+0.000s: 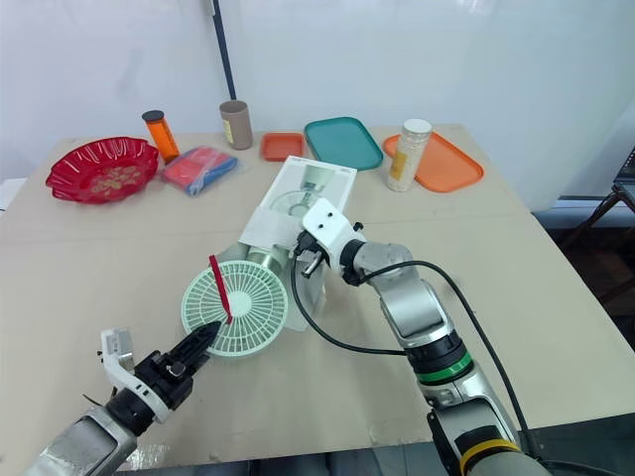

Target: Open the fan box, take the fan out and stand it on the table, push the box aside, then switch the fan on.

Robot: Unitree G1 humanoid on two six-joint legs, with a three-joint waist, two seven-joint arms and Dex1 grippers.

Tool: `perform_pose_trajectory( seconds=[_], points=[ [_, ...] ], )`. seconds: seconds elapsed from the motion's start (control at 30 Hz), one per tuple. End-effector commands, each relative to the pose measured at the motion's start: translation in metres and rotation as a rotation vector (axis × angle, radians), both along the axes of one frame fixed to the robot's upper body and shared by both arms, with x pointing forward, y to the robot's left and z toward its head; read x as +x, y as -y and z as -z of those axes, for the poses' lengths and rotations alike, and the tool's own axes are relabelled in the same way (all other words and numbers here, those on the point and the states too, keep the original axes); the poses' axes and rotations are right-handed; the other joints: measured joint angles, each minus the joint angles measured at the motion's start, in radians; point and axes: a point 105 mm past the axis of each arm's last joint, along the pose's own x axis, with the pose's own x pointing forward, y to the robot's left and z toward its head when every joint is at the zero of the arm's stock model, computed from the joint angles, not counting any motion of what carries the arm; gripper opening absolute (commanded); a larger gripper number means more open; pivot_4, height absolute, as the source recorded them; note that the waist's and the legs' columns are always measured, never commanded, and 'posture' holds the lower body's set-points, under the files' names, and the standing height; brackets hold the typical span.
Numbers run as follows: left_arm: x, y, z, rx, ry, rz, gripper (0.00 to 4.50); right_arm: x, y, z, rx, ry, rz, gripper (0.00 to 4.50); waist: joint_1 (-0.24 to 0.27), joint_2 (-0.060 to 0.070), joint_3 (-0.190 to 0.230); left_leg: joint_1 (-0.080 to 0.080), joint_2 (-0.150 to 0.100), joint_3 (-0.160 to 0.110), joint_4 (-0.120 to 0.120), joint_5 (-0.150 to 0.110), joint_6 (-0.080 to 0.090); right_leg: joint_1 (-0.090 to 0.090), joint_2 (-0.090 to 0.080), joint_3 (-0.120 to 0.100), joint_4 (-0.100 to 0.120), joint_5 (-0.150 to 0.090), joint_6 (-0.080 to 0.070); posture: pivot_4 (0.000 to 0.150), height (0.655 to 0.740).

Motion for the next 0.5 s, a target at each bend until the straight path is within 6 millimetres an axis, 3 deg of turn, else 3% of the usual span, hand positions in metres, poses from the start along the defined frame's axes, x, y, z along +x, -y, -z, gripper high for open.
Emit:
perform_pose_trajectory(
  seconds=[0.03,0.3,0.5],
  points=[
    [-0.011,-0.019,0.020,0.073,-0.118,-0.053,1.67,-0.001,0.007,0.016,-0.038,-0.058,0.020,0.00,0.000,0.000,0.000,0.000,0.000,0.000,0.000,0.000,0.000,0.000,0.000,0.000,0.000,0.000,0.000,0.150,0.7400],
    [-0.019,-0.037,0.019,0.148,-0.133,-0.030,1.67,-0.002,0.005,0.014,-0.040,-0.049,0.005,0.00,-0.002,0.002,0.002,0.001,0.003,0.002,0.000,-0.002,0.000,0.000,0.002,0.000,0.000,-0.002,-0.002,0.150,0.7400],
    [-0.028,-0.027,0.022,0.132,-0.161,0.001,1.67,-0.002,0.006,0.015,-0.041,-0.052,0.006,0.00,-0.003,0.002,0.002,0.002,0.004,0.006,0.000,-0.003,0.000,0.000,0.002,0.000,0.000,-0.002,-0.003,0.150,0.7400]
  ],
)
